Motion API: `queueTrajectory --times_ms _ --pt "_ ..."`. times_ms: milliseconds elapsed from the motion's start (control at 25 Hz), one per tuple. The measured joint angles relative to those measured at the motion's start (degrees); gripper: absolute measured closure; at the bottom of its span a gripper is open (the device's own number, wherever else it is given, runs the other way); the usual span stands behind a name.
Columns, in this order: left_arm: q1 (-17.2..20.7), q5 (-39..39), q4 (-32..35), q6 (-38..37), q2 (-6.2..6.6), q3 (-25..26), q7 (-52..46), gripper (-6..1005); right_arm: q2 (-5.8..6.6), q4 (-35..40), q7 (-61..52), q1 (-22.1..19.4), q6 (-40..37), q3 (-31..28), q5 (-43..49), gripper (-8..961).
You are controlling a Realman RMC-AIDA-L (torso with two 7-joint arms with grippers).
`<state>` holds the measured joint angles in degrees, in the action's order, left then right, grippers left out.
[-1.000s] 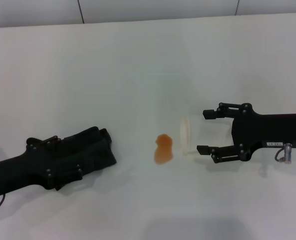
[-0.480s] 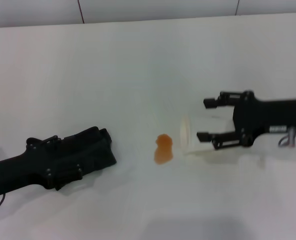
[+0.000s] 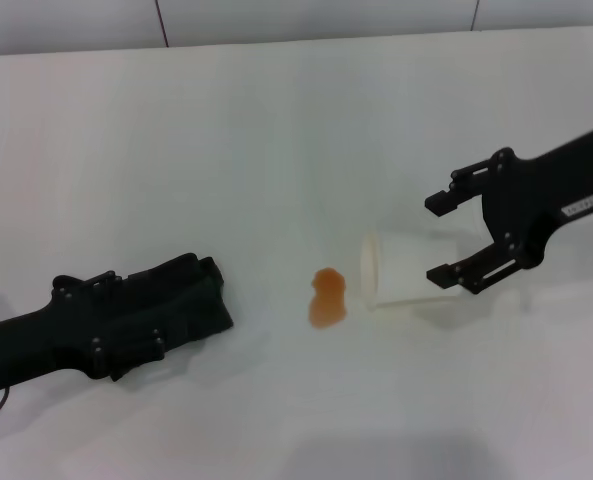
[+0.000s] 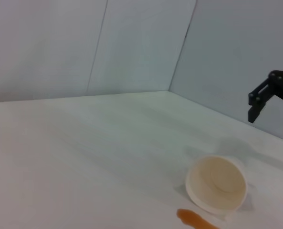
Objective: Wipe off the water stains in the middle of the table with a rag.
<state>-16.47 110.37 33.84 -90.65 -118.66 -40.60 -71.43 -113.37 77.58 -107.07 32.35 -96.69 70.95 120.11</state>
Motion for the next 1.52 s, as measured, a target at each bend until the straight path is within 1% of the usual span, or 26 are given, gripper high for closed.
queueTrajectory --times_ms 160,240,280,360,440,560,840,1520 --pt "-0.06 0.01 0.00 -0.06 -0.03 0.00 0.33 139 -1.06 1.56 0.23 4.24 -0.70 1.93 9.05 124" --pt "-0.10 0.02 -0.02 -0.06 -0.10 -0.01 0.39 139 -1.69 1.71 1.65 5.77 0.51 5.31 13.12 124" --pt "-0.16 0.02 -0.04 -0.06 -0.13 0.00 0.39 139 -1.75 1.76 1.89 5.95 1.13 6.47 13.74 124" --pt "-0.21 0.02 -0.06 -0.08 -0.14 -0.01 0.38 139 -1.69 2.01 2.10 6.18 3.92 11.35 15.57 124" --pt "-0.29 0.02 -0.08 -0.12 -0.15 0.00 0.35 139 -1.69 2.53 2.09 6.20 5.64 14.36 17.63 124" --pt "-0.65 0.01 -0.31 -0.15 -0.17 0.00 0.29 139 -1.89 3.34 1.72 5.93 7.23 17.07 19.50 124" --pt "-1.24 0.01 -0.62 -0.15 -0.18 -0.01 0.19 140 -2.00 2.69 1.39 5.60 9.87 19.51 20.29 123" --pt "-2.04 0.01 -0.62 -0.10 -0.17 0.00 0.07 140 -2.30 -2.31 -0.13 5.14 13.23 20.61 21.01 123"
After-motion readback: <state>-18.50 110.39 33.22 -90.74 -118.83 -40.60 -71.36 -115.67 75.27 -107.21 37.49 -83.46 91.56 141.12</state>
